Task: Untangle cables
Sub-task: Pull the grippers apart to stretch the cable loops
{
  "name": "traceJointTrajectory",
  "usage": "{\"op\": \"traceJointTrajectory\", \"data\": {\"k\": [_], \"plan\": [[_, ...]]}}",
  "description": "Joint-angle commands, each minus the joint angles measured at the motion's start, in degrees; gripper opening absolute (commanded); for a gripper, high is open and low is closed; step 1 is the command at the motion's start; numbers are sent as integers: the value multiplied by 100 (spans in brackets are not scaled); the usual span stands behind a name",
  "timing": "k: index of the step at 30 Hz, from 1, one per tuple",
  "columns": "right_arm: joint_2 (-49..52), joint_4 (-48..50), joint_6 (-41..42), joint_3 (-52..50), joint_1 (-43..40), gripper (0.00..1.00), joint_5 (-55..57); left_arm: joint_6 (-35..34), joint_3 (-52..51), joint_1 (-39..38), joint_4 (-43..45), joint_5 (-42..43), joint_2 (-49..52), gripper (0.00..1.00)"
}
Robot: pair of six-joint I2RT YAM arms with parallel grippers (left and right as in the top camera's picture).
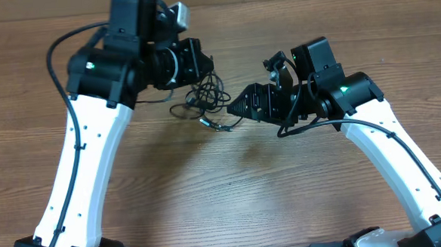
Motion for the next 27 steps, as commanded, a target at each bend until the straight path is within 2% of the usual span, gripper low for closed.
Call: {"op": "traceJointTrajectory", "data": {"k": [1, 5, 9, 12, 14, 15, 16, 19, 21, 25, 27], "plan": [[-44, 221, 317, 72, 13, 92, 59, -280, 92, -181, 179, 72, -68, 4], [-44, 487, 905, 72, 13, 83, 599, -280, 92, -179, 264, 503, -68, 4], [-44, 841, 973, 72, 13, 81, 802, -282, 92, -179, 264, 673, -68, 4], [-24, 811, 1178, 72, 13, 73, 1414, -280, 92, -175, 343, 1029, -68, 4], [35, 774, 1172, 72, 13, 65, 1606, -271, 92, -173, 435, 1314, -68, 4], [68, 745, 1169, 72, 13, 57, 1628, -256, 92, -173, 476, 1412, -68, 4], [164, 649, 1172, 72, 11, 44, 1698, -256, 92, -173, 485, 1419, -68, 4], [295, 424, 1189, 72, 11, 21, 2024, -79, 92, -136, 452, 1322, -68, 4], [308, 103, 1366, 72, -20, 13, 2597, 20, 98, 17, 267, 866, -83, 4], [308, -699, 1775, 72, -142, 4, 3753, -186, 98, 579, -647, -938, -94, 4], [308, -876, 1768, 72, -201, 4, 3853, -181, 98, 887, -966, -964, -94, 4]]}}
